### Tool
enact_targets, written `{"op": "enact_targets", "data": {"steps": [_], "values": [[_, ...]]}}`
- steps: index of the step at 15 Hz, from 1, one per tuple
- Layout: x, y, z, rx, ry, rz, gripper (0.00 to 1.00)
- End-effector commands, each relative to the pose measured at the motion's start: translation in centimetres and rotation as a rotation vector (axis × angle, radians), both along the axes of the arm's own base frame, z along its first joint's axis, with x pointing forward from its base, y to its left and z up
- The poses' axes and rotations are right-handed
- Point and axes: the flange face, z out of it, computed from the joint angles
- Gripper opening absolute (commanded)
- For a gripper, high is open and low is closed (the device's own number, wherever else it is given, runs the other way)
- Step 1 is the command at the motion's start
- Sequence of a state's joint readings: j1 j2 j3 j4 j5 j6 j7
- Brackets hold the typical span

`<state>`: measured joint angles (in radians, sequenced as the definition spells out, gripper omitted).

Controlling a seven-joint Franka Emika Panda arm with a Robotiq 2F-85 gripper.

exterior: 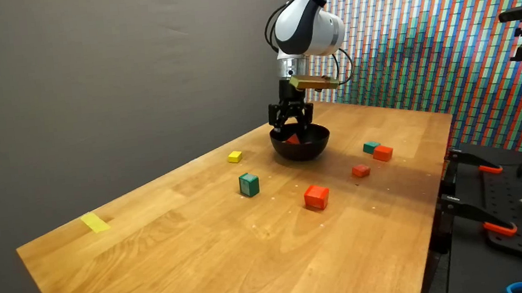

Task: Take the blocks out of the bowl and put them on the table

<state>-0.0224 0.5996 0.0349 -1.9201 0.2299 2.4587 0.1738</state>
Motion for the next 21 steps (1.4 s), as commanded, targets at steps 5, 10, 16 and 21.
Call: {"op": "enact_targets", "data": {"steps": [5, 10, 16, 21], "values": [[-0.4, 1.8, -0.2, 0.055, 0.035, 0.012, 0.83], [-1.4, 1.7, -1.0, 0.095, 0.077, -0.026, 0.45], [-1.5, 1.3, -0.4, 0.104, 0.061, -0.045, 0.11], [-1.9, 1.5, 4.7, 0.095, -0.048, -0.022, 0.03]]}}
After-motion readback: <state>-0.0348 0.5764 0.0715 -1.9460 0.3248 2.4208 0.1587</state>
